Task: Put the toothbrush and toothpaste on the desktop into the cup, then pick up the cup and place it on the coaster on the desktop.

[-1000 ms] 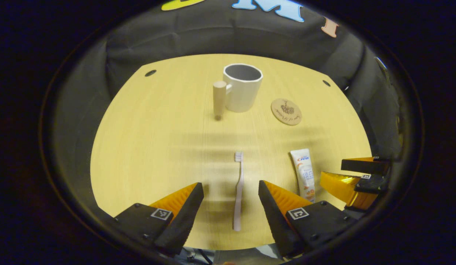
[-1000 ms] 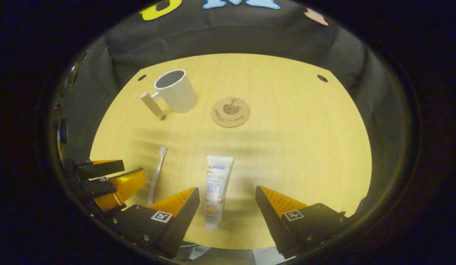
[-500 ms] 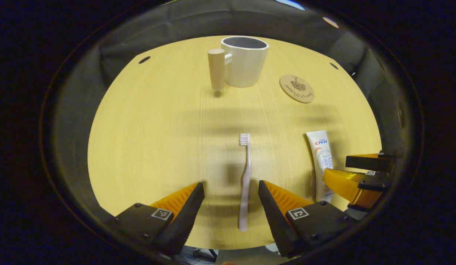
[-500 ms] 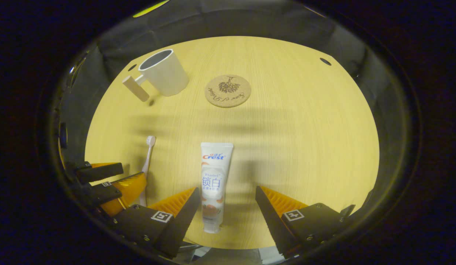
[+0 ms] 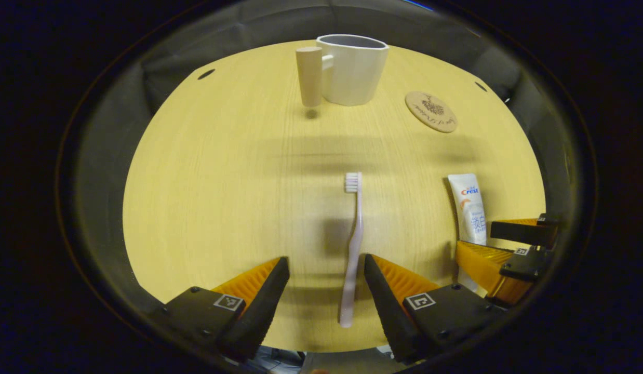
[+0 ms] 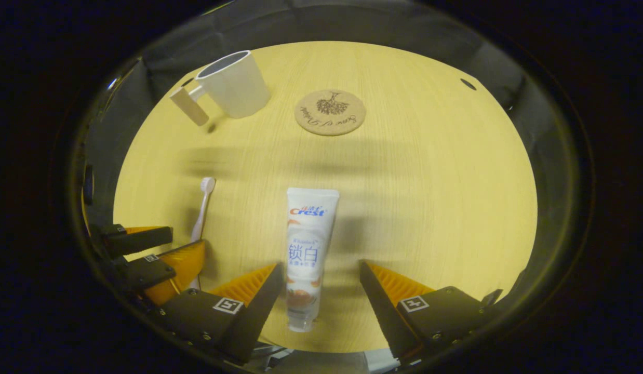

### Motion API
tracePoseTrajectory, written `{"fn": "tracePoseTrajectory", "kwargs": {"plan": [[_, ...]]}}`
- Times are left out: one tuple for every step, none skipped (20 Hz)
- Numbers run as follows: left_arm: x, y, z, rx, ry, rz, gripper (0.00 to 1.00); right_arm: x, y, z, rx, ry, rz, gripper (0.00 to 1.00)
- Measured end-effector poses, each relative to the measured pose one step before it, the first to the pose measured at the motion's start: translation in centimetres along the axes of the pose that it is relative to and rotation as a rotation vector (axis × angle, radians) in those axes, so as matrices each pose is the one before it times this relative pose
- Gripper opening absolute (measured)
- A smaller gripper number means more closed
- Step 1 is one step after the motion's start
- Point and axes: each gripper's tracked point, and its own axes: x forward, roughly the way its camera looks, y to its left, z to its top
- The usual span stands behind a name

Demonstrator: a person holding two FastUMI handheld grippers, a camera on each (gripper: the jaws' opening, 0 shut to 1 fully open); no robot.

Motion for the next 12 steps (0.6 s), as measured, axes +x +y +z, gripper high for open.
{"fn": "tracePoseTrajectory", "kwargs": {"plan": [[-0.031, 0.058, -0.147, -0.00150, 0.00391, -0.00043, 0.98, 0.121, 0.030, -0.100, -0.00171, 0.00131, -0.00065, 0.93], [0.055, 0.047, 0.103, -0.00075, -0.00173, 0.00012, 0.98, 0.072, 0.048, -0.050, 0.00076, 0.00294, -0.00036, 0.93], [-0.001, -0.064, -0.040, 0.00073, 0.00160, -0.00053, 0.98, 0.032, 0.012, -0.132, -0.00053, 0.00289, -0.00210, 0.93], [-0.019, 0.001, 0.070, 0.00056, 0.00001, -0.00028, 0.98, 0.199, -0.097, -0.097, -0.00248, 0.00422, -0.00554, 0.93], [0.013, 0.002, -0.055, 0.00025, -0.00066, -0.00026, 0.98, 0.114, -0.205, -0.007, -0.00445, -0.00428, -0.01273, 0.93], [0.001, 0.025, -0.005, -0.00004, 0.00147, 0.00017, 0.98, 0.046, -0.044, 0.061, -0.00016, -0.00119, -0.00361, 0.89], [0.009, 0.017, 0.043, -0.00097, 0.00026, 0.00012, 0.98, -0.068, -0.002, -0.071, 0.00235, 0.00132, -0.00236, 0.88], [-0.006, -0.009, -0.030, 0.00037, 0.00388, 0.00044, 0.99, -0.008, -0.028, 0.170, 0.00527, -0.00250, -0.00453, 0.86], [-0.064, 0.018, 0.079, 0.00038, 0.00458, 0.00194, 0.99, 0.067, -0.100, -0.159, 0.00097, 0.00764, -0.00636, 0.82], [0.047, -0.103, -0.025, 0.00257, 0.00370, -0.00187, 0.99, -0.011, -0.199, 0.181, 0.00026, -0.00808, -0.01129, 0.82], [0.011, -0.102, 0.035, 0.00449, 0.00414, -0.00066, 0.85, -0.096, 0.151, -0.138, 0.00292, 0.00701, 0.00214, 0.75], [-0.038, -0.149, 0.086, 0.00273, 0.00370, -0.00268, 0.83, -0.028, -0.019, -0.259, -0.00192, 0.01341, 0.00143, 0.60]]}}
